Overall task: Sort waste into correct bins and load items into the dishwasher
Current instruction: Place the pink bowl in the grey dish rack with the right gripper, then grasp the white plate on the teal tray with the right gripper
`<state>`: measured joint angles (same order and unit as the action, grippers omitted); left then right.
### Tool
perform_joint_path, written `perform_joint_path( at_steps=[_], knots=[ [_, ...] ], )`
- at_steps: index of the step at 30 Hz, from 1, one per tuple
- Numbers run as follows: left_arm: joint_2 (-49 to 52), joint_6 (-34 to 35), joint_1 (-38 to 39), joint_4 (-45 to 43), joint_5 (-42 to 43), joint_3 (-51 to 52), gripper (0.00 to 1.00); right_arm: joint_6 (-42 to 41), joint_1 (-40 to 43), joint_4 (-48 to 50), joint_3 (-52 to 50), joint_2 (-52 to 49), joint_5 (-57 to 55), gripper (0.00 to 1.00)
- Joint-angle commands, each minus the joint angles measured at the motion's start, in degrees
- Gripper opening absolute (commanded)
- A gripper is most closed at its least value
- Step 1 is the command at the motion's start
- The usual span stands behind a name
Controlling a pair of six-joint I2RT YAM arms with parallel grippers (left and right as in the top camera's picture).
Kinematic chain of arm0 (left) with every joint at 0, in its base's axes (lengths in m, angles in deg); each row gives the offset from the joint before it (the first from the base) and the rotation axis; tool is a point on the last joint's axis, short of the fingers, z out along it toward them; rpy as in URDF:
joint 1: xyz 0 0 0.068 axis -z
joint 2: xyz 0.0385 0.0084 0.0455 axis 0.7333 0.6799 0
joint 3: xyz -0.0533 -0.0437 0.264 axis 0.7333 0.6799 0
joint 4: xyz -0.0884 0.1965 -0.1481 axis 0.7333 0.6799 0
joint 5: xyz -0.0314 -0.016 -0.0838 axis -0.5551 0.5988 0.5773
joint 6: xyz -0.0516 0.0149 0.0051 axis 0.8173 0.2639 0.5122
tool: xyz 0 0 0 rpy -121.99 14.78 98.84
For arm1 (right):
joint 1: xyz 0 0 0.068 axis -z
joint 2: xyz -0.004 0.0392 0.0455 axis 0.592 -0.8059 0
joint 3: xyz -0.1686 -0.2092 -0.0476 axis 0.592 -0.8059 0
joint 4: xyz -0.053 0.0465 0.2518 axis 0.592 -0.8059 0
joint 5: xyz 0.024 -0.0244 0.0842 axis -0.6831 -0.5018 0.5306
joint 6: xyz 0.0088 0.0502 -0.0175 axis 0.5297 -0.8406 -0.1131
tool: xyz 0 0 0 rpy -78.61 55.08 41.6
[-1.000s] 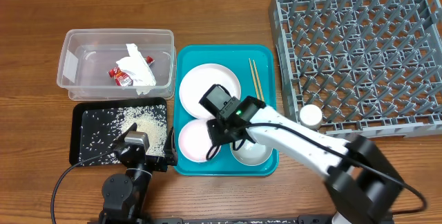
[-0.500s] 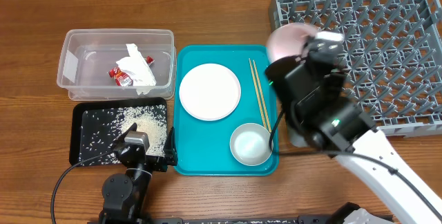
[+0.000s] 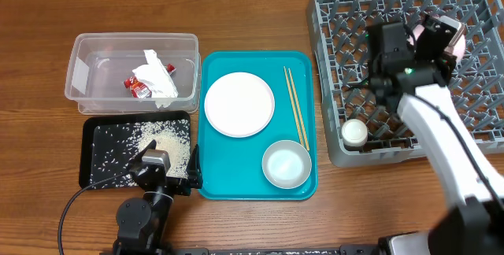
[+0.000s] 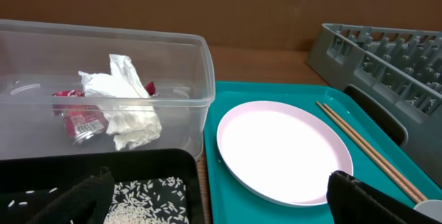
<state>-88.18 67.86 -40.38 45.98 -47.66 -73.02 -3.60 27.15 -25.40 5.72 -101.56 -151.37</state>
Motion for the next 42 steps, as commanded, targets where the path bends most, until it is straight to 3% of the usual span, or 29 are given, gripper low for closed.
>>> perform_joint_path(
  at_steps=[1, 10, 25, 28, 33, 38, 42],
  knots=[
    [-0.6, -1.1, 0.3, -0.2, 0.6, 0.3, 1.00, 1.7, 3.3, 0.5, 0.8, -5.6, -1.6, 0.04],
    [-0.6, -1.1, 0.3, -0.2, 0.6, 0.3, 1.00, 1.9, 2.1, -0.8, 0.8, -12.4, 4.4, 0.04],
    [-0.6, -1.1, 0.3, -0.2, 0.6, 0.3, 1.00, 1.6, -3.0, -6.6, 0.7, -12.7, 5.0, 0.04],
    [-0.6, -1.1, 0.3, -0.2, 0.6, 0.3, 1.00, 1.7, -5.2, -6.7, 0.7, -12.7, 4.9, 0.17],
    [-0.6, -1.1, 0.3, -0.2, 0.6, 0.3, 1.00, 1.6, -11.6, -11.4, 2.6, -12.0, 7.1, 0.66],
    [-0.6, -1.1, 0.3, -0.2, 0.6, 0.3, 1.00, 1.2, -17.5, -18.5, 9.3, -9.7, 24.2, 0.63],
    [-0.6, -1.1, 0.3, -0.2, 0.6, 0.3, 1.00, 2.3, -20.6, -20.8, 13.1, -6.9, 48.1, 0.63]
  ],
)
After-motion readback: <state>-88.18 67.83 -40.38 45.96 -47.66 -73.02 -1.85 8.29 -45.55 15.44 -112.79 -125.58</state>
